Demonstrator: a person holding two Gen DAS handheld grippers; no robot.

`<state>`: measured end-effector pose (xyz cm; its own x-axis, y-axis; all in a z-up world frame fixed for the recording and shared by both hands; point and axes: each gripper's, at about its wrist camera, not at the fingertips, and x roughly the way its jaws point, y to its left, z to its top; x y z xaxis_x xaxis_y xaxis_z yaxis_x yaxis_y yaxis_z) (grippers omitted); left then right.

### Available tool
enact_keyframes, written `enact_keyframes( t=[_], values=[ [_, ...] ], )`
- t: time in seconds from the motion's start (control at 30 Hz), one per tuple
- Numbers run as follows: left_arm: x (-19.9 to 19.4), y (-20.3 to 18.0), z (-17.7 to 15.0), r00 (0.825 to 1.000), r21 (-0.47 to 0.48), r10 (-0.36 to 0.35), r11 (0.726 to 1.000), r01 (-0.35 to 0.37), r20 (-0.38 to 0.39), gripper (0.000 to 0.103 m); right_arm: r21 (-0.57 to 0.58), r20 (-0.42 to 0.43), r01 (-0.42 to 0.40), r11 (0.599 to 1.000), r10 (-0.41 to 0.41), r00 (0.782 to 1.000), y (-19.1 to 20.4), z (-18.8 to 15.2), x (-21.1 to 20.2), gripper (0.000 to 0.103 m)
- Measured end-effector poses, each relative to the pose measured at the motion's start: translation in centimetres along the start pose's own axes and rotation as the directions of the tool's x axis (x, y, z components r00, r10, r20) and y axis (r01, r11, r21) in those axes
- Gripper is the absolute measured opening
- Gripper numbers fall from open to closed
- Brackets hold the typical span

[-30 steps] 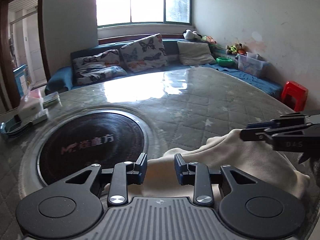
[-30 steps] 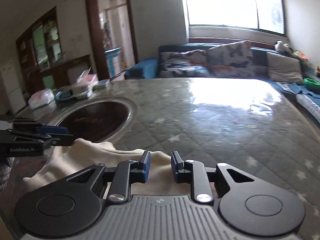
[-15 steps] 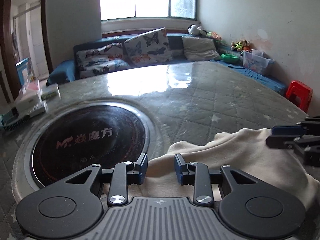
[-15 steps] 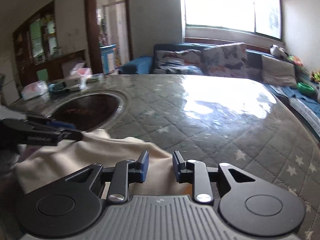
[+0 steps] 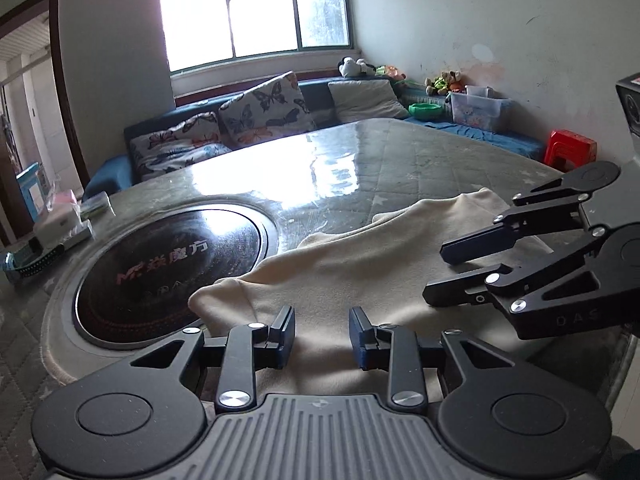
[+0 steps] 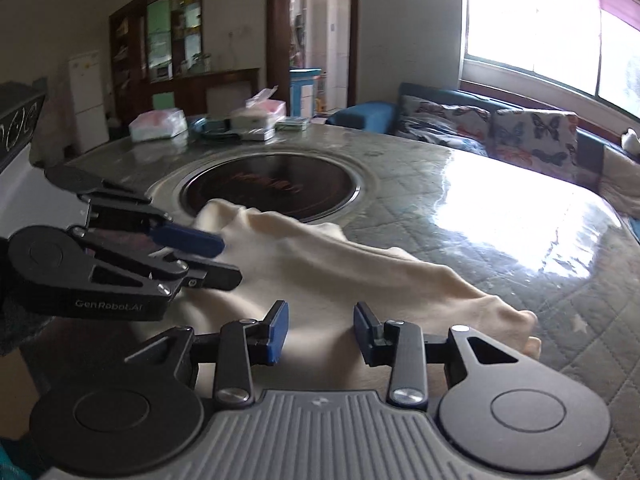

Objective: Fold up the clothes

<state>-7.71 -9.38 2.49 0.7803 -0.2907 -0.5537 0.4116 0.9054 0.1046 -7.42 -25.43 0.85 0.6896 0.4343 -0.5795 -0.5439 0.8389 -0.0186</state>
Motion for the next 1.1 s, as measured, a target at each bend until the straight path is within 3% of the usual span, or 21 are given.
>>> enact_keyframes(
  t=[0.6, 1.0, 1.1],
  values=[
    [-3.7, 0.3, -3.8, 0.998, -0.021, 0.056, 0.998, -0.056, -0.001, 0.034, -0.132, -0.052, -0.154, 0.979, 0.148, 0.988, 4.1, -1.9, -2.0, 0.043],
    [-4.2, 0.5, -4.4, 0.998, -0.034, 0.067, 0.997, -0.067, -0.019, 0.034, 0.058, -0.075, -0.03, 0.998, 0.035, 0.997, -0.4, -5.0, -7.1, 0.043],
    [-4.1, 0.6, -4.3, 0.998, -0.036, 0.065, 0.997, -0.066, -0.023, 0.035, 0.072, -0.058, -0.037, 0.997, 0.041, 0.997, -1.0, -4.5, -7.8, 0.043]
  ],
)
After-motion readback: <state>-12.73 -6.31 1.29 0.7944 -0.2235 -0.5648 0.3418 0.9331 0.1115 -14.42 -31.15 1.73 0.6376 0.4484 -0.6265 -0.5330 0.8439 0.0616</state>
